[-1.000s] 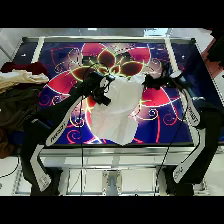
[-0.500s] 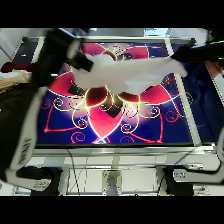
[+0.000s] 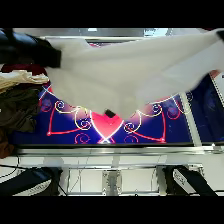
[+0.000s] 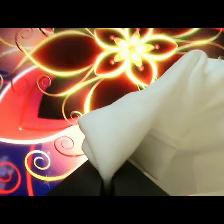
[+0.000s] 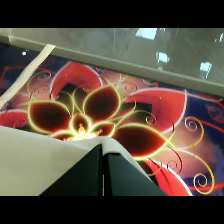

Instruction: Fold the shirts.

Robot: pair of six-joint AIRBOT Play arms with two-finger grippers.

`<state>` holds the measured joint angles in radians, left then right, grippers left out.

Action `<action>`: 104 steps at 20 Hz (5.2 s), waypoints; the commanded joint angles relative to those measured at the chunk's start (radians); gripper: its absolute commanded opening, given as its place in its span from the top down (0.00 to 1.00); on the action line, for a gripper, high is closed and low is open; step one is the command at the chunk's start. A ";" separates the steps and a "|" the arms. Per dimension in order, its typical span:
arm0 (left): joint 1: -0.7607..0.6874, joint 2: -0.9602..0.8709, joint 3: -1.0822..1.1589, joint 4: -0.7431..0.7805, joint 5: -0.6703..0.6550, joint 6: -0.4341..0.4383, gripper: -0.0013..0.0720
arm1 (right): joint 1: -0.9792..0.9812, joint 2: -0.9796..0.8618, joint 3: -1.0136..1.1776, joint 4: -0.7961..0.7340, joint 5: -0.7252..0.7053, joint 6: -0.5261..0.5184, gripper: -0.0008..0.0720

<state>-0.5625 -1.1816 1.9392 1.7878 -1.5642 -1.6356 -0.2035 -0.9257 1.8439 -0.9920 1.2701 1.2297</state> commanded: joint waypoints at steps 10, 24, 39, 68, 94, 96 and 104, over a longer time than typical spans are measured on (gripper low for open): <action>0.002 -0.341 -0.794 -0.229 0.415 0.024 0.95 | 0.269 -0.727 -0.155 0.018 -0.286 0.005 0.95; 0.012 -0.340 -0.370 0.011 0.450 -0.242 0.02 | 0.239 -0.862 -0.155 -0.096 -0.359 0.117 0.40; -0.177 -0.466 -0.463 -0.568 0.302 0.305 0.07 | 0.043 -0.744 -0.155 -0.135 0.017 0.095 0.40; -0.457 -0.649 -0.463 0.212 0.437 -0.134 0.84 | 0.043 -0.743 -0.155 -0.061 0.059 0.052 0.42; -0.444 -0.519 -0.451 0.754 0.188 -0.138 0.96 | 0.232 -0.945 -0.154 0.241 -0.319 -0.033 0.95; -0.408 -0.405 -0.409 0.781 0.148 -0.153 0.96 | 0.186 -0.833 -0.154 0.190 -0.241 -0.033 0.96; -0.452 0.083 -0.232 0.778 -0.016 -0.177 0.96 | 0.161 -0.166 -0.154 -0.033 0.040 -0.060 0.96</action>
<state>-0.9798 -1.2552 1.6516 2.5504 -1.5097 -1.8065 -0.0402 -1.3190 1.6890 -0.9520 1.2465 1.1759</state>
